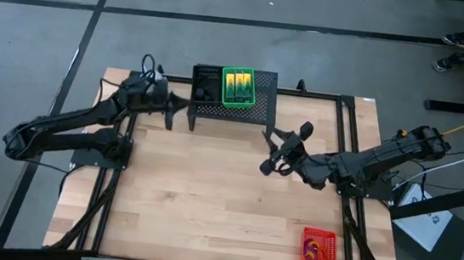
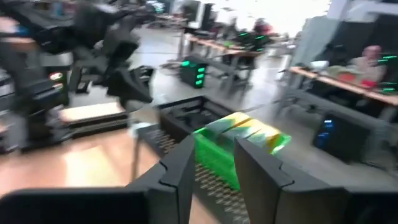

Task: Pick & Place Office Desk Supplies
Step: Adjust the black bin on the shelf, then put the red bin with spring keychains on the shelf

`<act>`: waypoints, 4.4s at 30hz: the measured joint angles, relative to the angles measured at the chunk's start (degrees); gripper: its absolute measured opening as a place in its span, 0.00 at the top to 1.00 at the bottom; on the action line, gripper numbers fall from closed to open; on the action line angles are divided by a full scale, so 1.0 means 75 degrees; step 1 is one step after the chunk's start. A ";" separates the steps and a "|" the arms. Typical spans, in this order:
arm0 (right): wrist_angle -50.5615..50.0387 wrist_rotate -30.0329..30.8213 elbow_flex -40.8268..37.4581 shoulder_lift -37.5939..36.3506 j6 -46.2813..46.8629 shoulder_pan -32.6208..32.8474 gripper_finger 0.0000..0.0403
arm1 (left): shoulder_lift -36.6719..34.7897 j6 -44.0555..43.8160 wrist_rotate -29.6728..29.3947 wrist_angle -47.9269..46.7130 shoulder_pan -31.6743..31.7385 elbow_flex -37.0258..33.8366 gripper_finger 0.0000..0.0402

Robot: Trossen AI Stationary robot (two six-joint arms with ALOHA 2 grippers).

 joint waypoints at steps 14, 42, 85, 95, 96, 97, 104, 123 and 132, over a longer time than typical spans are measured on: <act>-0.2328 -0.0768 0.0000 0.0000 0.3767 0.1737 0.70 | -0.1193 -0.1109 0.1801 0.0039 -0.3666 0.0001 1.00; -1.1853 -0.6864 0.3541 0.2578 1.4147 0.3502 0.70 | 0.3574 -0.0440 -0.7478 0.3695 -1.2268 0.0009 0.69; -1.0599 -1.0322 0.3535 0.5228 1.7834 0.5773 0.70 | 0.4792 -0.0839 -0.7653 0.4269 -1.2521 0.0012 0.64; -0.9712 -1.0361 0.3034 0.5108 1.7729 0.5630 0.70 | 0.4796 -0.0795 -0.7684 0.4254 -1.2504 0.0012 0.64; -0.9840 -1.0217 0.3140 0.5032 1.7677 0.5571 0.70 | 0.4796 -0.0792 -0.7680 0.4312 -1.2484 0.0012 0.64; -1.0021 -1.0043 0.3266 0.4955 1.7600 0.5522 0.70 | 0.4796 -0.0795 -0.7668 0.4348 -1.2463 0.0012 0.64; -1.1842 -0.8793 0.4200 0.4649 1.7356 0.5192 0.70 | 0.4796 -0.0845 -0.7646 0.4195 -1.2456 0.0009 0.64; -1.3407 -1.0962 0.4370 0.4712 1.7867 0.5418 0.70 | 0.4796 -0.1239 -0.7636 0.3791 -1.2466 0.0009 0.64; -1.2018 -1.1447 0.3454 0.4664 1.7854 0.5585 0.70 | 0.4799 -0.1320 -0.7635 0.3765 -1.2468 0.0009 0.64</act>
